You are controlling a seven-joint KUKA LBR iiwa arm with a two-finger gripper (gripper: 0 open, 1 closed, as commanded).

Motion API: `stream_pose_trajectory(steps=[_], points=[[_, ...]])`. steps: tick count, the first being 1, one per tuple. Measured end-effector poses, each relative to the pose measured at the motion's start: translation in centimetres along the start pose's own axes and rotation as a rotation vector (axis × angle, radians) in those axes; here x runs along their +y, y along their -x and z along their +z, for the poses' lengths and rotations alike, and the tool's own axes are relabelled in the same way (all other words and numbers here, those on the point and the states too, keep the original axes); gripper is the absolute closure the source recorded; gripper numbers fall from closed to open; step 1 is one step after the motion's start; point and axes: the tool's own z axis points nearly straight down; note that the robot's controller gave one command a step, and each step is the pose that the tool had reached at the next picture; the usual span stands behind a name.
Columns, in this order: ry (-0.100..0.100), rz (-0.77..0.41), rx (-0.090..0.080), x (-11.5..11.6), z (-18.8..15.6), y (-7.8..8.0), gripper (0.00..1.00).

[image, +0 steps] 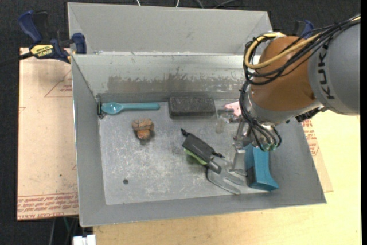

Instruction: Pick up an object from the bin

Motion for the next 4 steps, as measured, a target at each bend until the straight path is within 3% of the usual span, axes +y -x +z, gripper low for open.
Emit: stream_pose_trajectory(steps=[1,2,3,4], points=[[0.000,-0.001,-0.008,0.0,-0.4,0.2,0.00],[0.001,0.119,-0.010,3.2,4.4,-2.5,0.00],[0.003,0.312,-0.015,3.7,7.8,-2.3,0.00],[0.003,0.128,-0.005,2.4,8.9,-4.5,1.00]])
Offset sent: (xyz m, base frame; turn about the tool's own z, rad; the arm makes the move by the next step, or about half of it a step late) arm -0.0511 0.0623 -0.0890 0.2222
